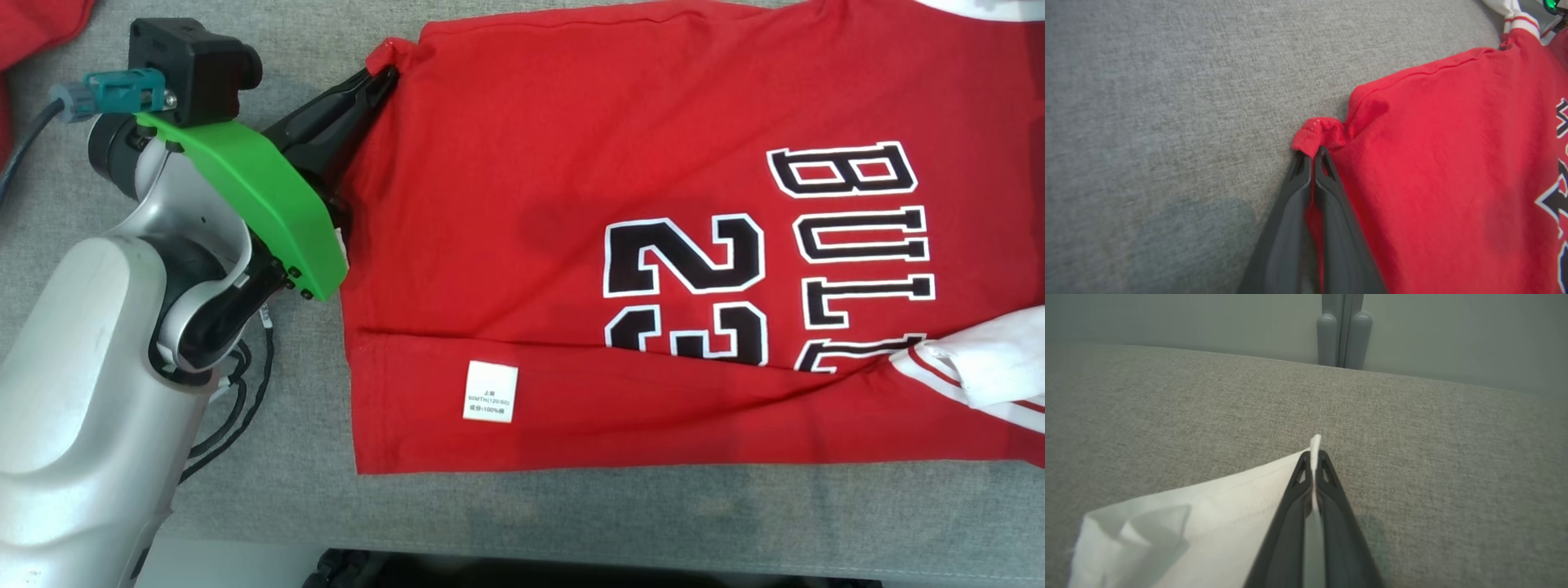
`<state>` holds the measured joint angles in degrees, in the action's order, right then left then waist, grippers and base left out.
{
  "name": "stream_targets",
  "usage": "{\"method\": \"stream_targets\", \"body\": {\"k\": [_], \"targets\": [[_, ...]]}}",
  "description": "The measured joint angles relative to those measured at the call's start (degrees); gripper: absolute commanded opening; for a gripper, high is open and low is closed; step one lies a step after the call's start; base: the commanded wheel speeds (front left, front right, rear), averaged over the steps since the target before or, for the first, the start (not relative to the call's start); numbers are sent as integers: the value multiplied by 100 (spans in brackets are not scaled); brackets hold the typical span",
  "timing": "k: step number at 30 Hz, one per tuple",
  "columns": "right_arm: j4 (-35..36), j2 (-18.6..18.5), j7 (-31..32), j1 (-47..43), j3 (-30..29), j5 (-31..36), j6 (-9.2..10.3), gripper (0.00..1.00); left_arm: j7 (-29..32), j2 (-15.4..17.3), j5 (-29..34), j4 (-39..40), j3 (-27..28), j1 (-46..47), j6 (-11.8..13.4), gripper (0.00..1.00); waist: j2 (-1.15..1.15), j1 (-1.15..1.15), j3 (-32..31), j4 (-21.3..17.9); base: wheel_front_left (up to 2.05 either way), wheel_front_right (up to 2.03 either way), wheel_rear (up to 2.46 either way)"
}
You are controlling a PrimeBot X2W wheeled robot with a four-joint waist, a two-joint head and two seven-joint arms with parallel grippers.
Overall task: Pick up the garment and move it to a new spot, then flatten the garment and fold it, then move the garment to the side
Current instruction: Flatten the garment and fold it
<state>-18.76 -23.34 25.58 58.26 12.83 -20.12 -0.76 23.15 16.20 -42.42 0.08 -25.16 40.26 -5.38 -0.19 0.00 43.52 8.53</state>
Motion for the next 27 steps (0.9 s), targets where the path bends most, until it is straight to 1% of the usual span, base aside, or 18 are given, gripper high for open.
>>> {"method": "stream_targets", "body": {"k": [5,9,14,17,20,27], "targets": [[-108,179,-365,-3,-13,-57,-74,0,-133,-14,24,-216,27,1,-24,0,0,0,-107,-52,0,0,0],[-131,200,-617,-57,-122,-188,-137,0,-237,-21,35,-444,51,-6,-22,0,0,0,-247,-104,0,0,0],[-135,235,-875,-378,-167,-376,-235,0,-313,-21,42,-671,76,-60,-15,0,0,0,-473,-175,0,0,0],[-127,267,-990,-599,-156,-448,-343,0,-378,-13,44,-755,96,-179,18,0,0,0,-625,-226,0,0,0],[-93,337,-1099,-815,-123,-504,-400,0,-414,14,57,-856,107,-290,21,0,0,0,-786,-284,0,0,0],[38,369,-1252,-1071,-118,-672,-431,0,-511,100,59,-933,166,-453,87,0,0,0,-1107,-427,0,0,0]]}}
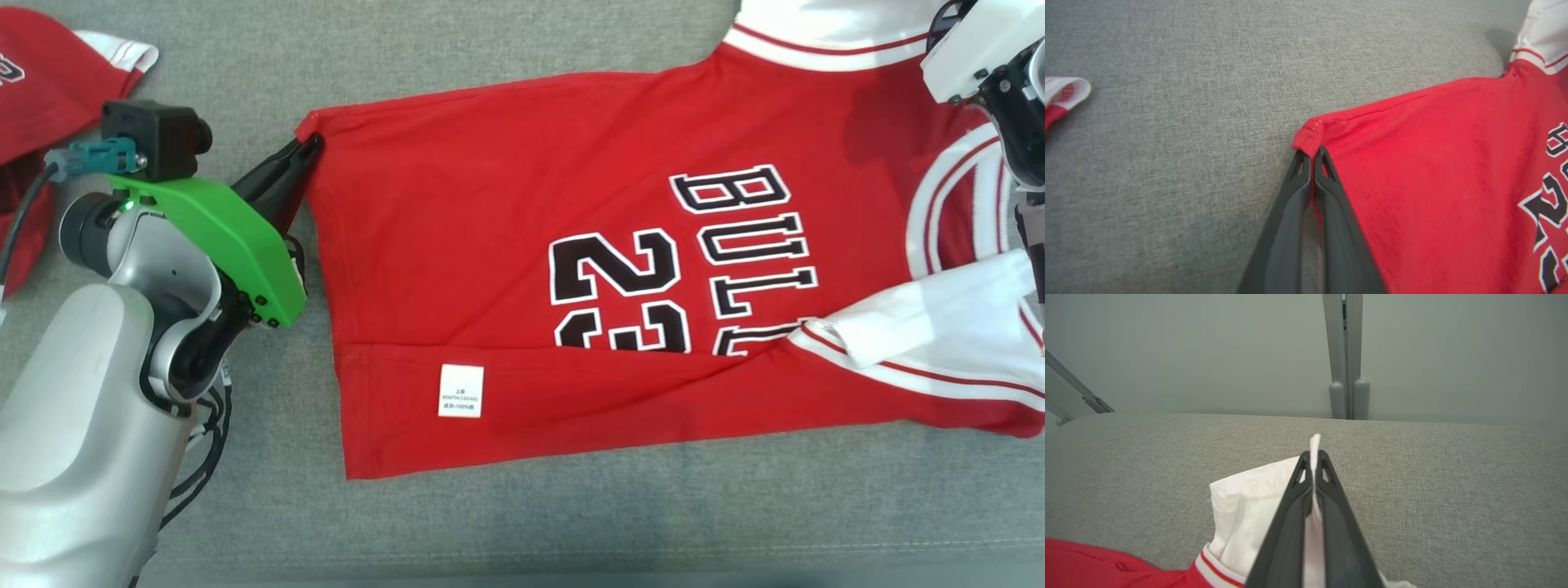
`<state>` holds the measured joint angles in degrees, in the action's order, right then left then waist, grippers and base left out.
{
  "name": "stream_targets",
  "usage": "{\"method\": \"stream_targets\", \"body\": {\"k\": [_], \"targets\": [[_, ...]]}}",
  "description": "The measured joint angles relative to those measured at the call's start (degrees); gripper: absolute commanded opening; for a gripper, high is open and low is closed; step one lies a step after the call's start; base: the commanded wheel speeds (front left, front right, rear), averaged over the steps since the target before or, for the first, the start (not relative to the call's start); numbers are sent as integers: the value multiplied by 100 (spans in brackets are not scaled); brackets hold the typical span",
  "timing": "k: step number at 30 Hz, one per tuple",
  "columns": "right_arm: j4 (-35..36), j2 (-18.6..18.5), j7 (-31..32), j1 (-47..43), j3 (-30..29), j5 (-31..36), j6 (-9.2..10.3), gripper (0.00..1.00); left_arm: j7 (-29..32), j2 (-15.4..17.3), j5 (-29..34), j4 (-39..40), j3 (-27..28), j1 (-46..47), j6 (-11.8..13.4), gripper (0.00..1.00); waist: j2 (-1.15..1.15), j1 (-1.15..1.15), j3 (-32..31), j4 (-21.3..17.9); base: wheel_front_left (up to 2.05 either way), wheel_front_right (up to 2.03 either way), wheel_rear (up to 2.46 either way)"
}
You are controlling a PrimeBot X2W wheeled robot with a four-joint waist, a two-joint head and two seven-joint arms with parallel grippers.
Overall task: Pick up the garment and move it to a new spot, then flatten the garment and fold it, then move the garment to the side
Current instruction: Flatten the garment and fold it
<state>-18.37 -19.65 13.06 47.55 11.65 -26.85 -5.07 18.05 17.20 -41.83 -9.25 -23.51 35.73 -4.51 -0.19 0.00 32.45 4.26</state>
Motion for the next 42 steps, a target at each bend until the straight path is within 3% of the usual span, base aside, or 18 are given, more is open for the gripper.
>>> {"method": "stream_targets", "body": {"k": [15,42], "targets": [[277,-112,-48,-384,-152,-191,-47,0,-65,34,105,35,57,-72,105,0,0,0,-408,-342,0,0,0],[664,-170,-249,-1319,-205,-376,-90,0,-444,25,115,86,142,-477,186,0,0,0,-742,-338,0,0,0]]}}
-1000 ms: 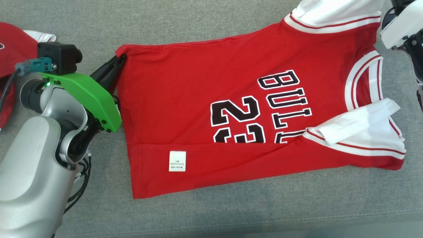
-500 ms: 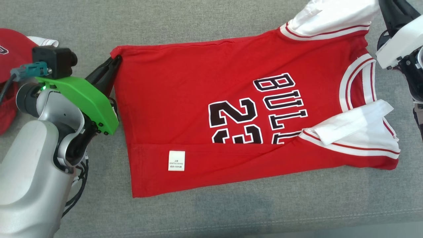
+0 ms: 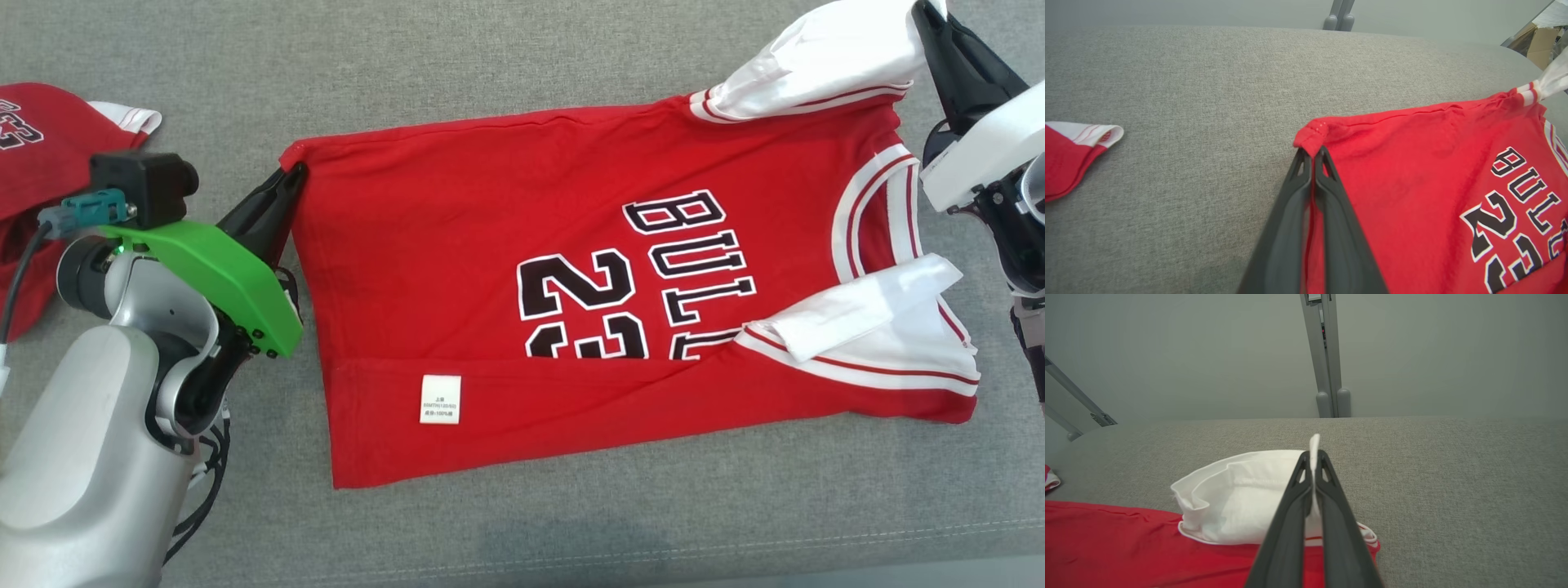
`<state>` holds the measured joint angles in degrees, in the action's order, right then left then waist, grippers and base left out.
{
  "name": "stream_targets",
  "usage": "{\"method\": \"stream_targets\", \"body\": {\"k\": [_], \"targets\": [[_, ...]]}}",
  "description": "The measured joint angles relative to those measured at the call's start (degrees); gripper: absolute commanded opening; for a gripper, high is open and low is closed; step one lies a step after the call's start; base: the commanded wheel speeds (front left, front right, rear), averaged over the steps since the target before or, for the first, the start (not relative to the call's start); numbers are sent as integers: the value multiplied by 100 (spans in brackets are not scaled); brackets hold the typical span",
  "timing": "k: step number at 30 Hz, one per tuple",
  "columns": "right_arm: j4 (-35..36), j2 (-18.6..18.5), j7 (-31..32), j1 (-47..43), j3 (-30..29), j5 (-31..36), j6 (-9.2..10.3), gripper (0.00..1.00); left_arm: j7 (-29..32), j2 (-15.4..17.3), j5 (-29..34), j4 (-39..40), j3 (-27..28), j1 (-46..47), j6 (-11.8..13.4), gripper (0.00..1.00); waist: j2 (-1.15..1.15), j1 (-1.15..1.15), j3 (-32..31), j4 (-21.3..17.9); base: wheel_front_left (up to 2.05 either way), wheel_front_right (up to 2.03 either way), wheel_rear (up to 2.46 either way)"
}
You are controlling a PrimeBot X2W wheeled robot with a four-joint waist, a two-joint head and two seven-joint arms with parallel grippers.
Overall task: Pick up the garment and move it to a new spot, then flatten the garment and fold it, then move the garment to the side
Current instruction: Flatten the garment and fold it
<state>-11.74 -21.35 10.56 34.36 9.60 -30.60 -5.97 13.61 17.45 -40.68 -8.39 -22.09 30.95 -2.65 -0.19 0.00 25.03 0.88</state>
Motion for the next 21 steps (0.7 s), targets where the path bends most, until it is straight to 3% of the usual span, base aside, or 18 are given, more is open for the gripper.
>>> {"method": "stream_targets", "body": {"k": [12,21], "targets": [[314,187,-258,-1004,-124,-177,10,0,-369,-66,-136,115,65,-577,-2,0,0,0,-299,-74,0,0,0],[438,318,-425,-1647,-249,-336,162,0,-543,-85,-175,158,138,-936,-1,0,0,0,-480,-169,0,0,0]]}}
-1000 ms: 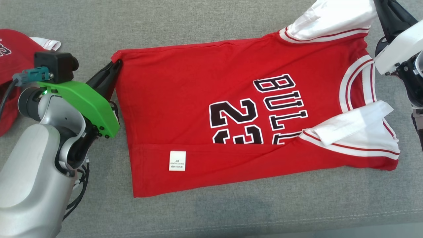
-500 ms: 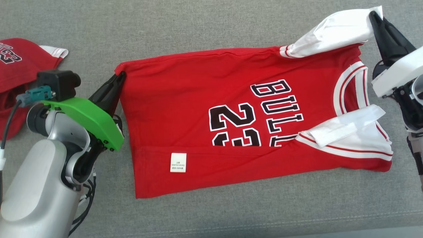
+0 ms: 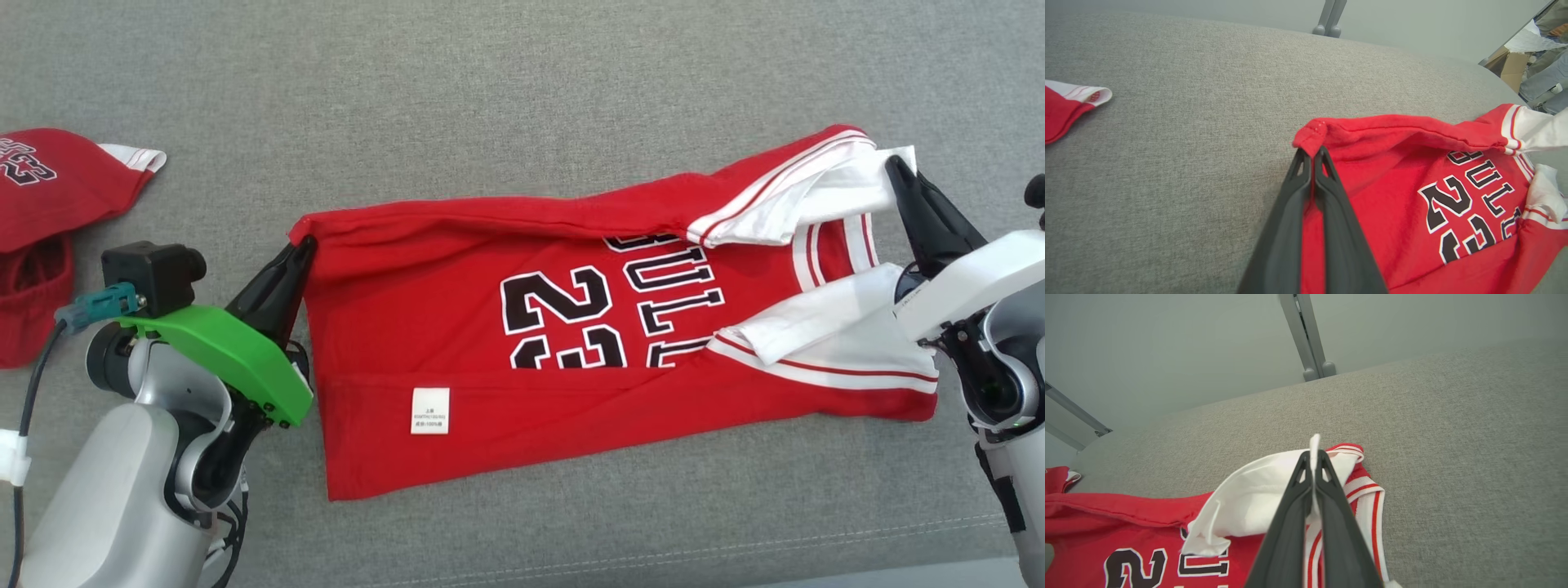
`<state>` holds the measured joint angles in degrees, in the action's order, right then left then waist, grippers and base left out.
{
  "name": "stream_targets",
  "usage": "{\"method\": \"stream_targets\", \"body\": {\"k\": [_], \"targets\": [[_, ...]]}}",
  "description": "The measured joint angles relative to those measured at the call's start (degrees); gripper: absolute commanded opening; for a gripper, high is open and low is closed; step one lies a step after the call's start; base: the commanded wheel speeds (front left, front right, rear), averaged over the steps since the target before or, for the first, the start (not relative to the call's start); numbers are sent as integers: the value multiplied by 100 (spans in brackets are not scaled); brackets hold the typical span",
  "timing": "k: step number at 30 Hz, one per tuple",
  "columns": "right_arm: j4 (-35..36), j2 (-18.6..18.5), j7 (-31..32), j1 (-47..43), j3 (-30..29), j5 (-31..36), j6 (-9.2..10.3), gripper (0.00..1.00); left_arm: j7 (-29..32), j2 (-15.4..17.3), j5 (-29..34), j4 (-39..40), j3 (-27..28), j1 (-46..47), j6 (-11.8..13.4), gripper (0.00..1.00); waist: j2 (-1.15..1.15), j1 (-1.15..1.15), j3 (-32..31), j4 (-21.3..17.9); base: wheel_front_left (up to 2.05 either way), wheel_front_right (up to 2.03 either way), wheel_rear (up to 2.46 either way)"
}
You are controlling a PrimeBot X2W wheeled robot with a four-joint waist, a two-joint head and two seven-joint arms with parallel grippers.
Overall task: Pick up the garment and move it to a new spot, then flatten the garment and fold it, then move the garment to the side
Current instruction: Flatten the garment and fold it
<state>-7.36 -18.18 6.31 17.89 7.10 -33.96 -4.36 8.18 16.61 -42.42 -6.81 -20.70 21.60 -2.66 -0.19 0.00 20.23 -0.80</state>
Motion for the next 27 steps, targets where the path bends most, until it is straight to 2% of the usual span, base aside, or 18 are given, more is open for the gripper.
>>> {"method": "stream_targets", "body": {"k": [6,14,27], "targets": [[207,58,-129,-314,-110,-99,87,0,-68,-52,-21,88,-13,-152,-3,0,0,0,-50,-37,0,0,0],[267,211,-209,-745,-104,-179,96,0,-131,-48,-26,171,0,-233,-9,0,0,0,-103,-48,0,0,0],[197,191,-342,-1033,-57,-110,101,0,-208,-56,-78,182,-9,-428,-9,0,0,0,-233,-42,0,0,0]]}}
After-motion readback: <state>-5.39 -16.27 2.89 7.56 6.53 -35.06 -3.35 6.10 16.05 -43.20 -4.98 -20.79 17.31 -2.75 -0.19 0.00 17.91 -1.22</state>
